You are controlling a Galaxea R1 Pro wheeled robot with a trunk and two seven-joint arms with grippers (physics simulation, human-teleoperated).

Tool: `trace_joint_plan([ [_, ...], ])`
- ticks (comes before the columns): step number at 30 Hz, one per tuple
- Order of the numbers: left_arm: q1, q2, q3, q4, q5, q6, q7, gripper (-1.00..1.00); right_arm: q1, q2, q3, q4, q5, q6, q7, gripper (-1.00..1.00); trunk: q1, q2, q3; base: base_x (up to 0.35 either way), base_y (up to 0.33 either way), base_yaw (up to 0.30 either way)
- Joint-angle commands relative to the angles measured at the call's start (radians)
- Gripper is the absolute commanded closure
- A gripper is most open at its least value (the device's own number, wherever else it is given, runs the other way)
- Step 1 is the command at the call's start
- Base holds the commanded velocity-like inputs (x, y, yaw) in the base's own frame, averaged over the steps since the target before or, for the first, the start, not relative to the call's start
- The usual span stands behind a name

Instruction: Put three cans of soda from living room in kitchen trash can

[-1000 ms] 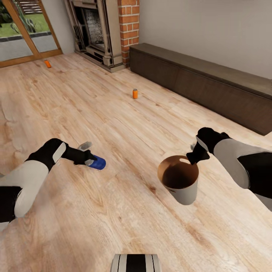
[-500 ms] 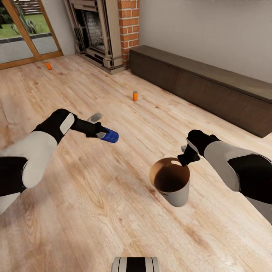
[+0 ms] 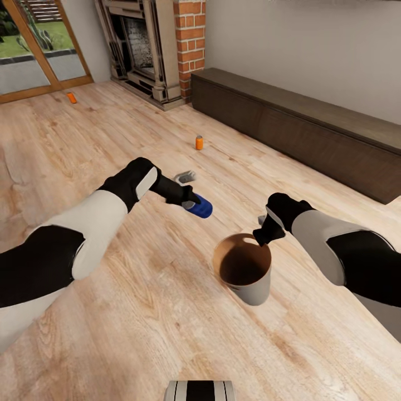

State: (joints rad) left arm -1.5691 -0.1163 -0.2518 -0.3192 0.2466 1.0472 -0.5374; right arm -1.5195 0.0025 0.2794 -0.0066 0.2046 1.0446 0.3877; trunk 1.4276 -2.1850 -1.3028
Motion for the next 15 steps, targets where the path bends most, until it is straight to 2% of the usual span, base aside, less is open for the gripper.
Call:
trace_joint_plan([
  [1, 0.000, -0.005, -0.005, 0.000, -0.002, 0.000, 0.000, 1.00, 0.001, -0.001, -0.008, -0.002, -0.012, 0.003, 0.003, 1.00, 0.000, 0.000, 0.000, 0.000, 0.000, 0.000],
  [5, 0.000, -0.010, -0.021, 0.000, -0.002, 0.000, -0.017, 1.00, 0.003, -0.009, -0.009, -0.005, -0.011, 0.003, 0.005, 1.00, 0.000, 0.000, 0.000, 0.000, 0.000, 0.000],
  [10, 0.000, -0.013, -0.064, -0.005, -0.001, 0.000, -0.114, 1.00, 0.003, -0.010, -0.009, -0.005, -0.012, 0.003, 0.007, 1.00, 0.000, 0.000, 0.000, 0.000, 0.000, 0.000],
  [12, 0.000, -0.022, -0.122, -0.010, -0.001, 0.000, -0.197, 1.00, 0.004, -0.010, -0.009, -0.006, -0.011, 0.003, 0.008, 1.00, 0.000, 0.000, 0.000, 0.000, 0.000, 0.000],
  [13, 0.000, -0.024, -0.139, -0.010, -0.001, 0.000, -0.212, 1.00, 0.004, -0.010, -0.009, -0.006, -0.011, 0.003, 0.008, 1.00, 0.000, 0.000, 0.000, 0.000, 0.000, 0.000],
  [15, 0.001, -0.030, -0.195, -0.013, -0.001, 0.000, -0.262, 1.00, 0.004, -0.011, -0.009, -0.006, -0.011, 0.003, 0.008, 1.00, 0.000, 0.000, 0.000, 0.000, 0.000, 0.000],
])
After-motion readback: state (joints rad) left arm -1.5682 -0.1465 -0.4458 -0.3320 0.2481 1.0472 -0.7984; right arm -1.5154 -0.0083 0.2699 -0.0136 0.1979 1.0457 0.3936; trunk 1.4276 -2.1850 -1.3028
